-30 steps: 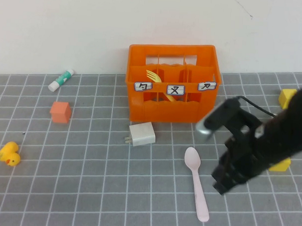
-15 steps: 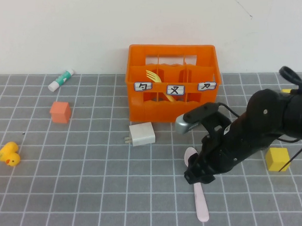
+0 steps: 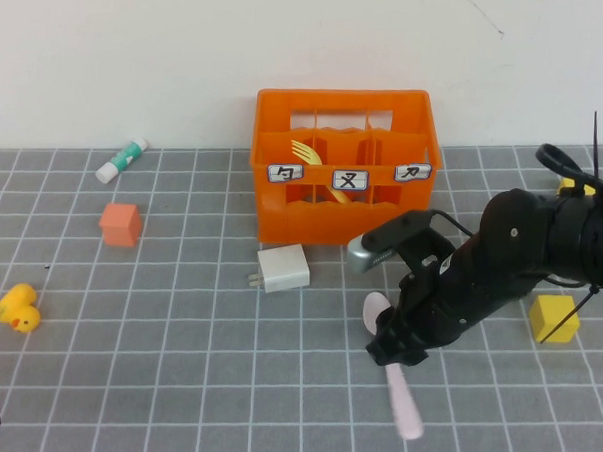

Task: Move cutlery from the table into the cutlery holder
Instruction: Pick up the spoon

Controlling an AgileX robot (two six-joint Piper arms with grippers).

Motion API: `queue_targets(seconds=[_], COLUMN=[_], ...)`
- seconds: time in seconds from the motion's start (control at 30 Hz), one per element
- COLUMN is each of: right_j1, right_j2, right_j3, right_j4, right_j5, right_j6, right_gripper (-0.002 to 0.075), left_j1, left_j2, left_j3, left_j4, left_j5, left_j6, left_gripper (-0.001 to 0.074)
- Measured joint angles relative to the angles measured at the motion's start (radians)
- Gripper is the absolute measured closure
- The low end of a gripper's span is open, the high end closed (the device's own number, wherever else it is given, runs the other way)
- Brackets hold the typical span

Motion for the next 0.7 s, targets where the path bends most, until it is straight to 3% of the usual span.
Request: queue_targets(seconds=[0.2, 0.7], right_j1=[0.0, 0.011], right_j2=[0.003, 0.003], right_j3=[-0.006, -0.012], right_j4=[-0.053, -0.235], right_j5=[0.019, 0.025], right_j6=[-0.073, -0.088], right_gripper=[0.0514, 0.0578], left_j1=[0.0, 0.0], left_j2=[0.0, 0.0], left_j3=[0.0, 0.0], left_j4=[0.0, 0.0], left_j5=[0.0, 0.0], left_j6=[0.0, 0.002], left_gripper=[0.0735, 0.0735])
